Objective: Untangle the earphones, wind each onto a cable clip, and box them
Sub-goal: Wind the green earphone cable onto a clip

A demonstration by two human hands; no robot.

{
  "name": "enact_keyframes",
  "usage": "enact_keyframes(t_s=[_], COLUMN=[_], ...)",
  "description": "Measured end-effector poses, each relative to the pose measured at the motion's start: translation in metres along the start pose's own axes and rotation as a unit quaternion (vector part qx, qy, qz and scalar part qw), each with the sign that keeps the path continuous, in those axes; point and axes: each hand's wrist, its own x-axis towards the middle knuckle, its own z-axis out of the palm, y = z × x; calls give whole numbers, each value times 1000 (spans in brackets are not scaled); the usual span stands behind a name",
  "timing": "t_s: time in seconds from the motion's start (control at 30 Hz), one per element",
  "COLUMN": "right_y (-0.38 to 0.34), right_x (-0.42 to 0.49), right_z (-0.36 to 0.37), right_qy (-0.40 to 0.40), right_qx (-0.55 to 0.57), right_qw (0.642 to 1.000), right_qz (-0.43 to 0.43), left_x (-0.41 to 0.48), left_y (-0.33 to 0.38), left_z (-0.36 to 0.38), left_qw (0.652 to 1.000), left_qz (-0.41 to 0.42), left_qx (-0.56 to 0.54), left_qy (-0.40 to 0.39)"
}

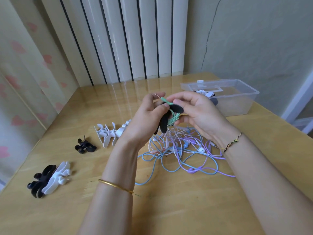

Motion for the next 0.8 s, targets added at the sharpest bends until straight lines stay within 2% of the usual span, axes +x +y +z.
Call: enact_keyframes(t_s=[0.1,0.17,0.23,0.43,0.57,0.67,0.8], right_y=[5,8,10,21,26,26,18], right_x=[2,4,4,4,5,5,2], right_z=[4,8,11,22,28,32,33], right_qy=[40,77,107,180,222,215,157], right_qx=[-45,-49,-35,59,21,3,23], right_qw=[998,996,993,981,974,977,987], right_qz=[-12,-20,-15,41,32,8,0], left_x=[1,2,3,6,9,11,13], left_y=[-1,1,3,-5,-6,-6,-6], left_z=[3,4,8,17,19,16,13], left_qw=[999,998,994,980,971,961,949], left_qz=[-20,-38,-52,-71,-102,-118,-112], left_qx=[18,-10,-62,-59,-53,-111,-144], left_qy=[29,52,69,179,212,223,257])
